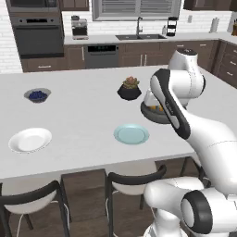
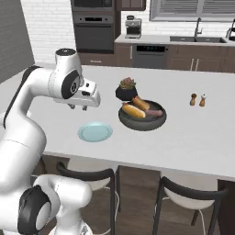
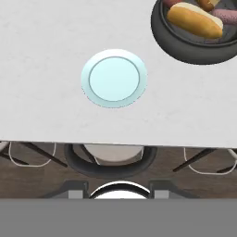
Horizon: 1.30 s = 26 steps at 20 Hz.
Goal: Place one bun and one sausage from the bowl on each plate.
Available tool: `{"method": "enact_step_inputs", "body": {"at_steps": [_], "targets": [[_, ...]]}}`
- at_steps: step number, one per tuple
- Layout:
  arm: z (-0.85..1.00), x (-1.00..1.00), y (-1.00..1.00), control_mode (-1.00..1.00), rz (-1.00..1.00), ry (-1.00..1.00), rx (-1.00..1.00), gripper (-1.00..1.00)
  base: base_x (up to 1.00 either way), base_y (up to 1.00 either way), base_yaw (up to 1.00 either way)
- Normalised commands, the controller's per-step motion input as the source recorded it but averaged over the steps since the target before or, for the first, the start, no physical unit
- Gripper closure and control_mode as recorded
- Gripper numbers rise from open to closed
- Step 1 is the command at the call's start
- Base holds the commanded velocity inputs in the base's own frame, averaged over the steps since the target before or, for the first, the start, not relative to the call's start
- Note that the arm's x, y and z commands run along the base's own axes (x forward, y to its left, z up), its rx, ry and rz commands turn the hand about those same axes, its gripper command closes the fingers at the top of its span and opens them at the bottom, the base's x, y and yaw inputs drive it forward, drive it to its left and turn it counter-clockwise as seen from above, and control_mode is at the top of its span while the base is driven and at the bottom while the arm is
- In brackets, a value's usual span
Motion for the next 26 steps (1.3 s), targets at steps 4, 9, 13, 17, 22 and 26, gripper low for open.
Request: {"method": "enact_step_inputs", "body": {"at_steps": [4, 9, 13, 17, 22, 26], "targets": [[-0.02, -0.17, -0.43, -1.0, 0.0, 0.0, 0.0, -1.0, 0.0, 0.0, 0.0], [0.0, 0.0, 0.0, 1.0, 0.0, 0.0, 0.0, -1.0, -0.08, -1.0, 0.0], [0.0, 0.0, 0.0, 1.0, 0.0, 0.0, 0.0, -1.0, 0.39, -0.74, 0.08], [0.0, 0.0, 0.0, 1.0, 0.0, 0.0, 0.0, -1.0, 0.76, -0.01, 0.09], [-0.02, 0.23, 0.14, -1.0, 0.02, 0.0, 0.0, -1.0, 0.36, 0.16, 0.02], [-0.57, 0.88, 0.67, -1.0, 0.0, 0.17, -0.04, -1.0, 0.0, 0.0, 0.0]]}}
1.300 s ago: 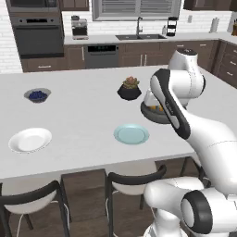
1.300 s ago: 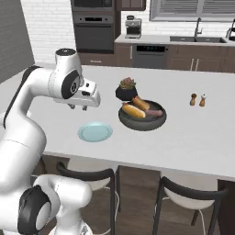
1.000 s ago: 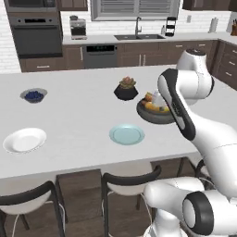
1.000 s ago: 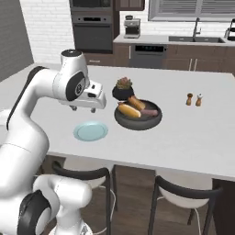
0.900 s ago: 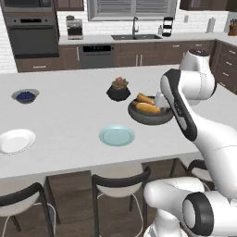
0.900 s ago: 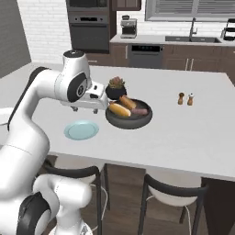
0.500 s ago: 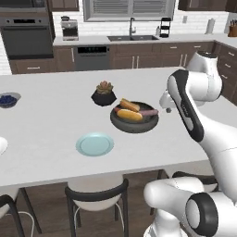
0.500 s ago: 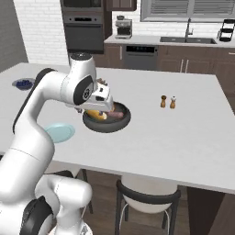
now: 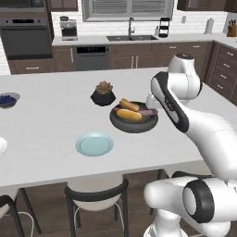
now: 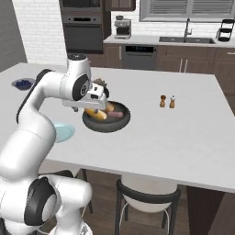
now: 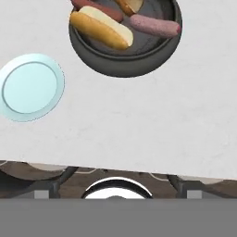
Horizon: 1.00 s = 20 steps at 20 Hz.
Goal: Place one bun and one sausage from the bowl on each plate.
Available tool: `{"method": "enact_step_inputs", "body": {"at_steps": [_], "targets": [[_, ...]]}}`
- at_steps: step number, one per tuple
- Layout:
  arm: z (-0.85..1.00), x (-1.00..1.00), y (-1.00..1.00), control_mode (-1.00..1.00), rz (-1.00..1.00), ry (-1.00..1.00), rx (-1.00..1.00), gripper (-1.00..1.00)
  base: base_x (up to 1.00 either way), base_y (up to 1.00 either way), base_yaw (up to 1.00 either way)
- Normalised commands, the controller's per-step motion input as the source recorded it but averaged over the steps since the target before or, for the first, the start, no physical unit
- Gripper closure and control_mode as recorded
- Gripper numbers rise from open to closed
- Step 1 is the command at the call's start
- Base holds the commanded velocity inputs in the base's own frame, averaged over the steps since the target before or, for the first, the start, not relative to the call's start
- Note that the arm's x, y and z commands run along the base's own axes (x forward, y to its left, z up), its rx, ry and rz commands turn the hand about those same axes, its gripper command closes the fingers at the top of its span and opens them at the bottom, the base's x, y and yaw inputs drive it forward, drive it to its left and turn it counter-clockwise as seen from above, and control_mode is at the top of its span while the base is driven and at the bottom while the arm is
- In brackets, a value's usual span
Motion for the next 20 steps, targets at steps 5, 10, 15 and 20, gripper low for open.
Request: {"method": "enact_step_inputs", "body": {"at_steps": [5, 10, 15, 20], "targets": [[-0.72, 1.0, 0.55, -1.0, 0.11, 0.38, -0.02, -1.0, 0.0, 0.0, 0.0], [-0.33, 0.94, -0.06, -1.0, 0.14, 0.15, 0.0, -1.0, 0.0, 0.0, 0.0], [-0.4, 0.85, -0.12, -1.0, 0.01, 0.0, 0.01, -1.0, 0.0, 0.0, 0.0], [-0.44, 0.23, 0.01, -1.0, 0.0, 0.03, 0.0, -1.0, 0.0, 0.0, 0.0]]}}
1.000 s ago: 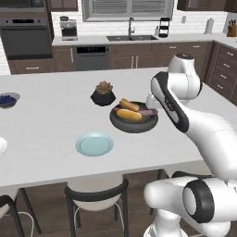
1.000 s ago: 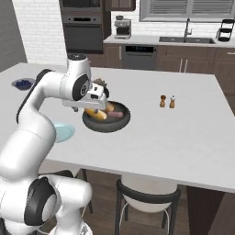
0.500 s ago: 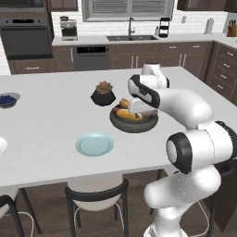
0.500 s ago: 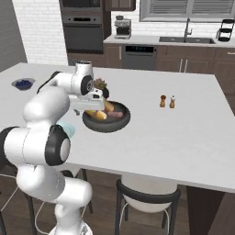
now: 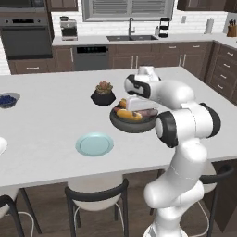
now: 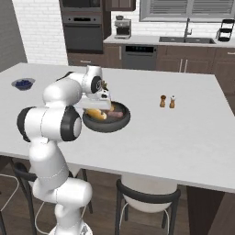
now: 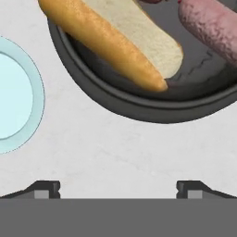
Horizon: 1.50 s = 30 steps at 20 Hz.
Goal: Place one bun and one sausage from the bowl on each plate.
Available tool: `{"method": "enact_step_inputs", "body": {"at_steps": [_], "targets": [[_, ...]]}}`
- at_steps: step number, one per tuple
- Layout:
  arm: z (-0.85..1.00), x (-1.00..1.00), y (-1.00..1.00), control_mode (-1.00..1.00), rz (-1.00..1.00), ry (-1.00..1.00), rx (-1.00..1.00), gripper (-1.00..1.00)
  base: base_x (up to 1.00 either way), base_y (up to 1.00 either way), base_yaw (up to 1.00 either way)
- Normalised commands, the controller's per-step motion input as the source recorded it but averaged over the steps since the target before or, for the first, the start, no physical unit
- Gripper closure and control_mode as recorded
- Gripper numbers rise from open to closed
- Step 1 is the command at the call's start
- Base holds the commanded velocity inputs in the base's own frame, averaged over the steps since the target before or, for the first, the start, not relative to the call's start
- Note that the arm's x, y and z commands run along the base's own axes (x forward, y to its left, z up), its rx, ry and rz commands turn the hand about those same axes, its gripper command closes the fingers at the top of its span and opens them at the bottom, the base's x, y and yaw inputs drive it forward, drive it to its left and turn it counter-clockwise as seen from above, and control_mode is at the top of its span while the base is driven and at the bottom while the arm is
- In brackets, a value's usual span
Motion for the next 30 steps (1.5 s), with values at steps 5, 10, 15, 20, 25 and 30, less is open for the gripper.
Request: {"method": "enact_step_inputs", "body": {"at_steps": [5, 10, 15, 20, 25, 30], "targets": [[-0.36, 0.21, 0.03, -1.0, 0.0, -0.11, 0.0, -1.0, 0.0, 0.0, 0.0], [-0.37, 0.11, 0.02, -1.0, 0.0, -0.24, -0.01, -1.0, 0.0, 0.0, 0.0], [-0.19, 0.1, 0.01, -1.0, 0.0, -0.19, 0.0, -1.0, 0.0, 0.0, 0.0], [-0.09, 0.16, 0.06, -1.0, 0.0, -0.01, 0.0, -1.0, 0.0, 0.0, 0.0], [0.0, 0.26, 0.03, -1.0, 0.0, -0.01, 0.0, -1.0, 0.0, 0.0, 0.0], [0.0, 0.27, -0.02, -1.0, 0.0, -0.01, 0.0, -1.0, 0.0, 0.0, 0.0]]}}
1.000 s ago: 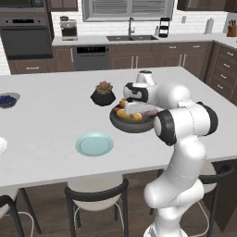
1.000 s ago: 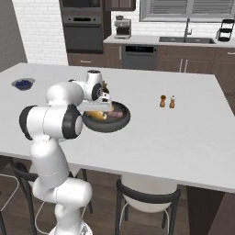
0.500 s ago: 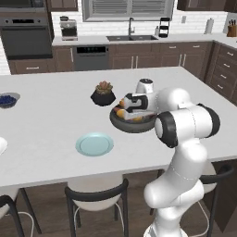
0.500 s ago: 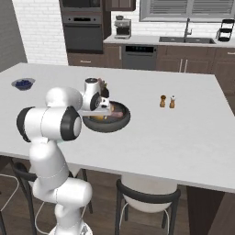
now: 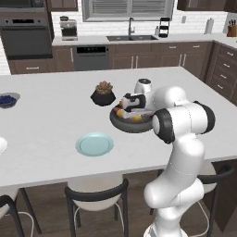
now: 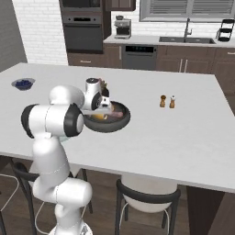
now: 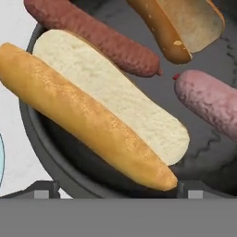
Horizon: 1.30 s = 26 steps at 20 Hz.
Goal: Place one bun and one sausage from the bowl on each plate.
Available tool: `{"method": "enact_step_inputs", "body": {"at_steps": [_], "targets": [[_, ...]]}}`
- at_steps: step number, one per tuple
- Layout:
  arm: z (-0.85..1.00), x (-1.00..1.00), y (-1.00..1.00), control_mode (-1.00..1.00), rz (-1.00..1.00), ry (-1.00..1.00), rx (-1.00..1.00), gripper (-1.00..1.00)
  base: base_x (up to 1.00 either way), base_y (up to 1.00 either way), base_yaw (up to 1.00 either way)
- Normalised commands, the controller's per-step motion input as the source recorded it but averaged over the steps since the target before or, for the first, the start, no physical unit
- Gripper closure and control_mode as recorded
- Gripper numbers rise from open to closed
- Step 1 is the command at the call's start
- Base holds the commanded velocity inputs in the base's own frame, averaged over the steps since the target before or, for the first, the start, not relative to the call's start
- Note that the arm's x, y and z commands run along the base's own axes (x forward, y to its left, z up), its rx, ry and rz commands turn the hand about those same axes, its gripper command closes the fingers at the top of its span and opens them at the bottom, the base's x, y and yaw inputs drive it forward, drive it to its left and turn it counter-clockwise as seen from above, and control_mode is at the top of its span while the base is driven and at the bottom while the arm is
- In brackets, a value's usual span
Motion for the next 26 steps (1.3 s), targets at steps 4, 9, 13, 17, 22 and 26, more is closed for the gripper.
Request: {"method": "enact_step_inputs", "body": {"at_steps": [4, 9, 13, 17, 22, 26], "targets": [[-0.02, 0.41, 0.01, -1.0, 0.0, 0.0, 0.0, -1.0, 0.0, 0.0, 0.0], [-0.18, 0.31, 0.01, -1.0, 0.0, 0.0, 0.0, -1.0, 0.0, 0.0, 0.0], [-0.12, 0.17, 0.01, -1.0, 0.08, 0.0, 0.0, -1.0, 0.0, 0.0, 0.0], [-0.48, 0.02, 0.0, -1.0, 0.17, 0.0, -0.06, -1.0, 0.0, 0.0, 0.0], [-0.36, 0.1, 0.0, -1.0, 0.17, 0.0, -0.07, -1.0, 0.0, 0.0, 0.0], [-0.09, 0.05, 0.03, -1.0, 0.02, 0.0, -0.02, 1.0, 0.0, 0.0, 0.0]]}}
